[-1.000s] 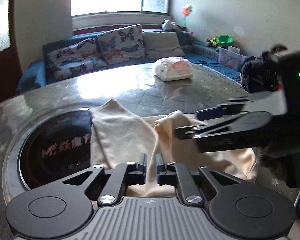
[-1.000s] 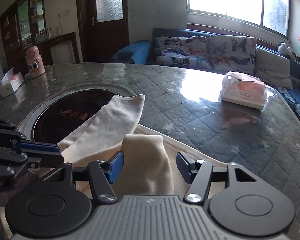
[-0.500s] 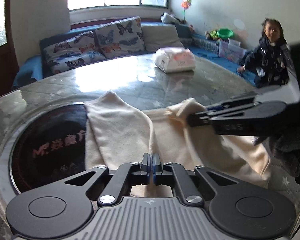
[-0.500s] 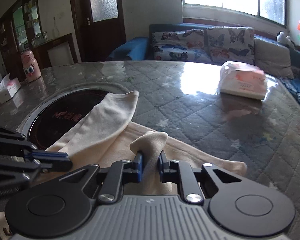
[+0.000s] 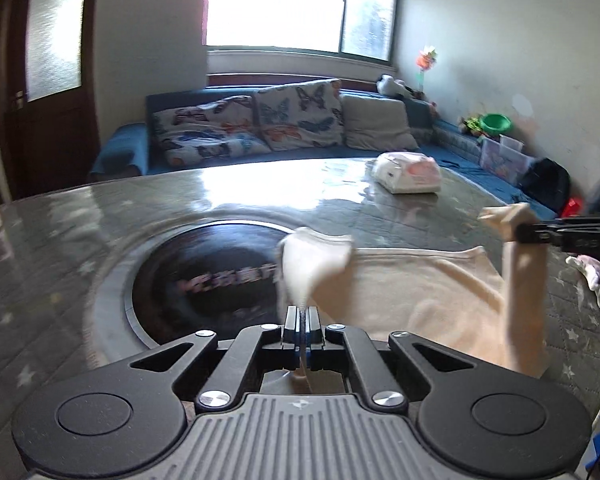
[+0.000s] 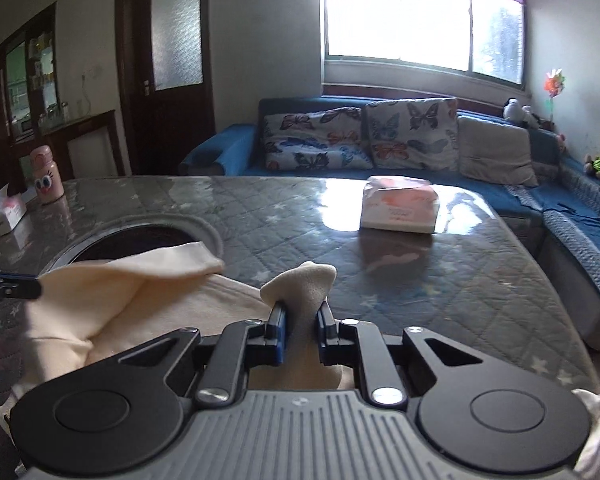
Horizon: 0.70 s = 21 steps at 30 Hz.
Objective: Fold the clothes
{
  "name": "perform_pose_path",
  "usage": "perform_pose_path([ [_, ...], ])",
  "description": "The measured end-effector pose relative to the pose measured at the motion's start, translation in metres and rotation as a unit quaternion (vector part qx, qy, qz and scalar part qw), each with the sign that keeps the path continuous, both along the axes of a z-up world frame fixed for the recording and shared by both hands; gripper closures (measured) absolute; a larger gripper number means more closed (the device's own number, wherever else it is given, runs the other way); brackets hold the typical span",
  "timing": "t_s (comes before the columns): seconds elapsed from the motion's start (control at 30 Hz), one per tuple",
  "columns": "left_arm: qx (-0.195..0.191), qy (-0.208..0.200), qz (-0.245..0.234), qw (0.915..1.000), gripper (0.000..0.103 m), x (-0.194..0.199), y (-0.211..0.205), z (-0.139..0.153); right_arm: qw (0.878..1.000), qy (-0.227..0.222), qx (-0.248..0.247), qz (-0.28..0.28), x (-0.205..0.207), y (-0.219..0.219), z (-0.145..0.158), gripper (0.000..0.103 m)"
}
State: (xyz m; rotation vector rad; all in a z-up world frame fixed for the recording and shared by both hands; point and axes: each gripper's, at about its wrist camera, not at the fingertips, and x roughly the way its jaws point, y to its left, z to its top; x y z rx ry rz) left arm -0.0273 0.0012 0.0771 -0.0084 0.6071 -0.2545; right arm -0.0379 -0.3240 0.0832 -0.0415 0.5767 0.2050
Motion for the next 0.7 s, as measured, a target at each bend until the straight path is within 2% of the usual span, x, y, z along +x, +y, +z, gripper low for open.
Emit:
perform_pose_path([
  [0.17,-0.012,0.004,0.032,0.9994,0.101,-0.025,0.028,-0.001,0.999,0.0,0.002,-0.043,-0.026,-0.024,-0.001,0.089],
  [0.33,-0.017,0.023,0.055,0.9981,0.101,-0.045,0.048,-0.011,0.996,0.035,-0.003,-0.085,-0.039,-0.043,-0.023,0.089],
  [0.47,-0.019,0.043,0.066,0.9967,0.101,-0.057,0.056,-0.019,0.993,0.054,-0.024,-0.102,-0.043,-0.045,-0.038,0.082],
  [0.63,-0.01,0.052,0.064,0.9965,0.099,-0.066,0.059,-0.02,0.993,0.016,-0.038,-0.111,-0.042,-0.037,-0.024,0.077],
  [0.7,-0.009,0.049,0.065,0.9967,0.097,-0.068,0.061,-0.017,0.994,0.002,-0.028,-0.109,-0.037,-0.033,-0.017,0.07],
])
